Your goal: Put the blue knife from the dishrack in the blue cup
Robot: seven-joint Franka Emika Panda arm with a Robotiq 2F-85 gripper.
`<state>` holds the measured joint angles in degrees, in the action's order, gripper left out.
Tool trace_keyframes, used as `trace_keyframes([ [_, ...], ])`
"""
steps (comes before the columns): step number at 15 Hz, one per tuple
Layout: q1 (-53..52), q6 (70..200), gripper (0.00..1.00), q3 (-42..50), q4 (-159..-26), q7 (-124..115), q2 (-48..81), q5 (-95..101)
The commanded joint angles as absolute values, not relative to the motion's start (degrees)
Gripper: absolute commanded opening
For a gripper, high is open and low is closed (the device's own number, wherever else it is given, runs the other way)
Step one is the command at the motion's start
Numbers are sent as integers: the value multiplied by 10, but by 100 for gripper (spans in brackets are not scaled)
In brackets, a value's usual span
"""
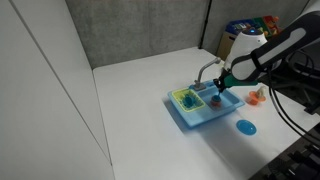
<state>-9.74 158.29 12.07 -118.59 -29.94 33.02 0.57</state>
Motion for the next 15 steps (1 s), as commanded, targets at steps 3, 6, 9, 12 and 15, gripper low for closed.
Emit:
trace_keyframes([
  [3,-99,1594,3,127,-1188,-299,338,1],
  [6,-99,1592,32,128,-1187,-299,341,1],
  [9,-101,1591,49,129,-1187,-300,343,1],
  [12,-101,1591,71,128,-1189,-298,339,1],
  [15,-97,1584,95,125,-1192,-291,328,0],
])
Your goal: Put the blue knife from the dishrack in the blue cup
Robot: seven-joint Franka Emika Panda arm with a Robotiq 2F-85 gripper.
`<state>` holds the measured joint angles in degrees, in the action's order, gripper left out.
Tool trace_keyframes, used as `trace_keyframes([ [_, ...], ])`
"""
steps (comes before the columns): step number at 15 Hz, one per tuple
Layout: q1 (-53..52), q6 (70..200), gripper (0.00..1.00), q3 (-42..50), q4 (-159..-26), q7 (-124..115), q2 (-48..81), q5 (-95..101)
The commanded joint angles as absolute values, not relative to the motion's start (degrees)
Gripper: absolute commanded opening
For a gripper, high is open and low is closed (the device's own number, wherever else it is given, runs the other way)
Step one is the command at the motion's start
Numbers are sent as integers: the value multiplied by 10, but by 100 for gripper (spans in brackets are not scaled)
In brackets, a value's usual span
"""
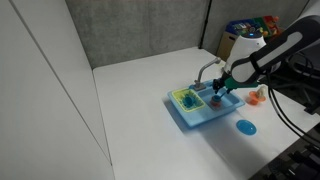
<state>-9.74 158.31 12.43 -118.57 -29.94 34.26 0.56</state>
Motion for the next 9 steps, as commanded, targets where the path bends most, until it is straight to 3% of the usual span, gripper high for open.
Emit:
trace_keyframes([
  [1,-94,1581,100,122,-1192,-287,325,-1],
  [9,-82,1497,100,109,-1190,-250,277,8],
])
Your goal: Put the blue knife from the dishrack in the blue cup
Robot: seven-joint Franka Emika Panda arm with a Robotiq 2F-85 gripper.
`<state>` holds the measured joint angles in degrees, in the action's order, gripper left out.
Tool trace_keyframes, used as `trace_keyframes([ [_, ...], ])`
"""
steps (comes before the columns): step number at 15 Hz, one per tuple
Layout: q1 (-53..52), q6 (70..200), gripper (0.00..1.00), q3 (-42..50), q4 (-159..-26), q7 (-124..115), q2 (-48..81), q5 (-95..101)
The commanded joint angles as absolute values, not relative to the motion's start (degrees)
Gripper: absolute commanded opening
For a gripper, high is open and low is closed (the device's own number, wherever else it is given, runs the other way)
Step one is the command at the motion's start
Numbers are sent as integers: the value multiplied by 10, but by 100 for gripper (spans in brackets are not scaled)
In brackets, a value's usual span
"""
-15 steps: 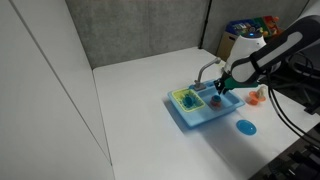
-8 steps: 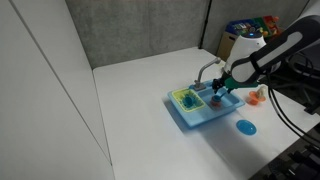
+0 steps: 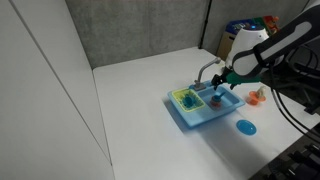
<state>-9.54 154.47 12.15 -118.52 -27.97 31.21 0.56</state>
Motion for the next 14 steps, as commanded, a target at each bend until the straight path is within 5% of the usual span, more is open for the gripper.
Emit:
trace_keyframes([
  [1,-78,1480,100,104,-1190,-239,268,8],
  [14,-44,1313,100,40,-1204,-137,137,1],
])
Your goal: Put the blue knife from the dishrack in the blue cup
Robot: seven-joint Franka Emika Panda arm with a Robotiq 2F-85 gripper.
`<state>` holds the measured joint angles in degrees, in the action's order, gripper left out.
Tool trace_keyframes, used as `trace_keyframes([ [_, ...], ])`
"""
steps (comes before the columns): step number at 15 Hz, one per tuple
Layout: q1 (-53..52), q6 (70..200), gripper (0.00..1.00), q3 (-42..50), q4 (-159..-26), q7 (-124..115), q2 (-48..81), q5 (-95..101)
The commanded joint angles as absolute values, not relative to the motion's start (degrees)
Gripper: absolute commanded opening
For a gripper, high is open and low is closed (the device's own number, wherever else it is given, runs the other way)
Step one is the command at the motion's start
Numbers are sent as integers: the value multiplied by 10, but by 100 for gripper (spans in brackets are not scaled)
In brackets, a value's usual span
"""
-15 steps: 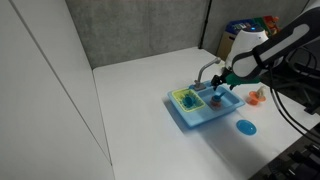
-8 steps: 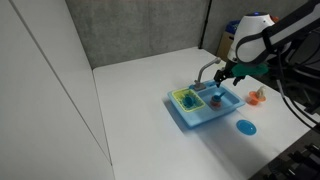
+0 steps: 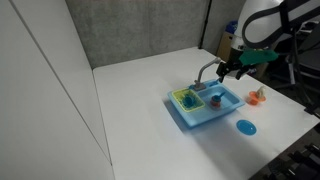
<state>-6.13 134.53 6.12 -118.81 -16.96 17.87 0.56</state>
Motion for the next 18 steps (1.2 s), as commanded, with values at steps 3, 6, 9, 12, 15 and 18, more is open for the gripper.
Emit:
trace_keyframes([
  [3,-38,1271,100,28,-1202,-108,107,-1],
  [6,-31,1228,100,20,-1203,-72,72,-3],
  [9,-27,1187,100,17,-1204,-52,36,7],
  [12,-25,1149,100,16,-1204,-31,3,5],
  [15,-24,1124,100,15,-1204,-33,-27,5],
  [18,-18,1086,100,18,-1204,-59,-75,16],
])
